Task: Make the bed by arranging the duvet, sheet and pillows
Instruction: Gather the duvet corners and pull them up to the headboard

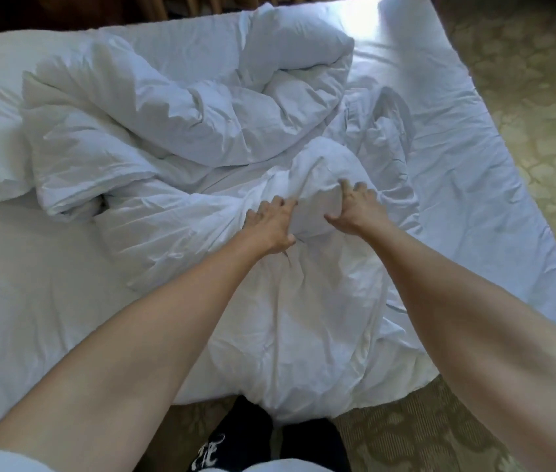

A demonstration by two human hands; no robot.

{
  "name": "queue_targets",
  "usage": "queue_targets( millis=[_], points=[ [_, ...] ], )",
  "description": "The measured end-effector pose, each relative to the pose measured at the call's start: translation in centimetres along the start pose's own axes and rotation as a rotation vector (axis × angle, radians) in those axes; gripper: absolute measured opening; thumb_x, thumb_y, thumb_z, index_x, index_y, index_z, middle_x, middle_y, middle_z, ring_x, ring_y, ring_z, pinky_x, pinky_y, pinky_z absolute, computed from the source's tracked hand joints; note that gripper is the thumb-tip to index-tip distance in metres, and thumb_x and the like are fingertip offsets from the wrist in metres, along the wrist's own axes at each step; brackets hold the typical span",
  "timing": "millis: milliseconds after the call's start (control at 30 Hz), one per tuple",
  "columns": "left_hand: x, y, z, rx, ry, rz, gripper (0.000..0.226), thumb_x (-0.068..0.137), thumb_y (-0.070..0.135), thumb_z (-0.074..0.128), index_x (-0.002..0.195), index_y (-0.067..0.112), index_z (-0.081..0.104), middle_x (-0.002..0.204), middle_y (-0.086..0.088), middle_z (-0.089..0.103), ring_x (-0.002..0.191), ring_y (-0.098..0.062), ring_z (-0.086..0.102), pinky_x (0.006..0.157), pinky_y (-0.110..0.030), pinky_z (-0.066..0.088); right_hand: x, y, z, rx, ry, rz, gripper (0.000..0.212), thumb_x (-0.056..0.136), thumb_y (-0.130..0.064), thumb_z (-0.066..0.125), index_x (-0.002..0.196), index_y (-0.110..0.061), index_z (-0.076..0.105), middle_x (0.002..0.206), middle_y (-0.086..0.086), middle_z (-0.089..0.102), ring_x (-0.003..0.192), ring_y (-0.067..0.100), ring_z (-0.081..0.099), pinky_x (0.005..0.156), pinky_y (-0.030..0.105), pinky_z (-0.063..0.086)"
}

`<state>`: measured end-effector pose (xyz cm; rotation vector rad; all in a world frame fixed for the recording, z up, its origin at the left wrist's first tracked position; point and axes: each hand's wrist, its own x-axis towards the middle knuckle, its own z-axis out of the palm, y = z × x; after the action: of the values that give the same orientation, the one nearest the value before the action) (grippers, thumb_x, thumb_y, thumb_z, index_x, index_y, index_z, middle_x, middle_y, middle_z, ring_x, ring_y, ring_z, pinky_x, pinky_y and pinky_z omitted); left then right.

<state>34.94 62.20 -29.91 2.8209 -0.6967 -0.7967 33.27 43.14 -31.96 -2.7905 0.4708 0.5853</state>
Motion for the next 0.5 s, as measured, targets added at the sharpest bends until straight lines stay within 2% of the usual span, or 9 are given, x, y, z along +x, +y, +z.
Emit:
queue_targets(
  millis=[100, 133, 200, 233, 267, 333, 367, 433, 500],
  points=[
    [3.4, -0.5, -0.1, 0.028, -0.037, 0.041, 0.075, 0.090, 0.033, 0.061, 0.151, 0.023, 0.020, 0.146, -0.009, 0.035, 0.130, -0.035, 0.039, 0.104, -0.051, 0.036, 4.4, 1.1, 0.8, 0.074, -0.052, 0.177, 0.114, 0.079, -0.068, 0.065, 0.156, -0.027, -0.009, 0.162, 0.022, 0.004, 0.148, 0.043, 0.006, 0.116, 0.056, 0.016],
    [4.3, -0.8, -0.2, 0.019, -0.047, 0.052, 0.075, 0.090, 0.032, 0.060, 0.152, 0.023, 0.018, 0.146, -0.009, 0.036, 0.128, -0.036, 0.041, 0.104, -0.051, 0.037, 5.7, 1.5, 1.2, 0.129, -0.076, 0.239, 0.126, 0.072, -0.072, 0.068, 0.155, -0.027, -0.015, 0.162, 0.023, 0.003, 0.149, 0.042, 0.005, 0.117, 0.056, 0.014],
    [5.9, -1.5, -0.4, -0.019, -0.035, 0.081, 0.076, 0.091, 0.032, 0.058, 0.153, 0.023, 0.015, 0.140, -0.009, 0.043, 0.122, -0.036, 0.049, 0.099, -0.050, 0.042, 8.1, 2.1, 2.0, 0.338, -0.103, 0.322, 0.143, 0.059, -0.070, 0.080, 0.155, -0.024, -0.015, 0.161, 0.020, 0.017, 0.148, 0.038, 0.019, 0.117, 0.053, 0.021],
    [6.5, -1.9, -0.6, -0.042, -0.020, 0.095, 0.077, 0.091, 0.032, 0.057, 0.153, 0.024, 0.012, 0.135, -0.009, 0.048, 0.117, -0.036, 0.053, 0.095, -0.050, 0.044, 8.7, 2.0, 2.3, 0.450, -0.101, 0.310, 0.141, 0.056, -0.063, 0.086, 0.157, -0.022, -0.004, 0.157, 0.015, 0.031, 0.143, 0.035, 0.031, 0.115, 0.048, 0.030],
    [7.0, -2.3, -0.8, -0.051, -0.002, 0.102, 0.081, 0.091, 0.032, 0.057, 0.154, 0.026, 0.007, 0.133, -0.009, 0.049, 0.114, -0.036, 0.055, 0.092, -0.050, 0.046, 9.0, 1.7, 2.6, 0.518, -0.087, 0.258, 0.124, 0.058, -0.053, 0.089, 0.155, -0.019, 0.018, 0.148, 0.012, 0.045, 0.135, 0.031, 0.044, 0.108, 0.041, 0.039],
    [7.3, -2.9, -1.4, 0.001, 0.020, 0.103, 0.090, 0.091, 0.030, 0.059, 0.155, 0.030, -0.004, 0.143, -0.009, 0.039, 0.116, -0.037, 0.053, 0.092, -0.051, 0.046, 8.8, 0.0, 3.1, 0.518, -0.044, 0.113, 0.069, 0.071, -0.028, 0.082, 0.133, -0.012, 0.057, 0.127, 0.012, 0.064, 0.117, 0.027, 0.061, 0.088, 0.030, 0.048],
    [7.4, -3.3, -1.9, 0.022, 0.038, 0.092, 0.095, 0.090, 0.025, 0.061, 0.154, 0.034, -0.007, 0.147, -0.009, 0.030, 0.118, -0.038, 0.051, 0.093, -0.052, 0.047, 8.1, -1.3, 3.2, 0.502, -0.047, 0.045, 0.053, 0.075, -0.019, 0.076, 0.125, -0.009, 0.063, 0.122, 0.015, 0.067, 0.114, 0.028, 0.063, 0.085, 0.029, 0.049],
    [7.5, -4.1, -3.2, 0.109, 0.124, 0.057, 0.106, 0.082, 0.018, 0.068, 0.151, 0.044, -0.009, 0.150, -0.006, 0.015, 0.123, -0.038, 0.043, 0.093, -0.051, 0.046, 6.2, -4.5, 3.1, 0.396, -0.075, -0.118, 0.044, 0.078, -0.012, 0.068, 0.122, -0.009, 0.065, 0.121, 0.018, 0.066, 0.113, 0.032, 0.062, 0.089, 0.032, 0.049],
    [7.0, -5.1, -5.2, 0.378, 0.182, 0.125, 0.112, 0.073, 0.033, 0.078, 0.151, 0.044, -0.002, 0.158, -0.003, 0.001, 0.141, -0.035, 0.021, 0.105, -0.050, 0.034, 4.1, -7.4, 2.6, 0.194, -0.052, -0.331, 0.040, 0.074, -0.016, 0.064, 0.114, -0.018, 0.067, 0.116, 0.013, 0.067, 0.111, 0.031, 0.061, 0.089, 0.035, 0.049]
  ],
)
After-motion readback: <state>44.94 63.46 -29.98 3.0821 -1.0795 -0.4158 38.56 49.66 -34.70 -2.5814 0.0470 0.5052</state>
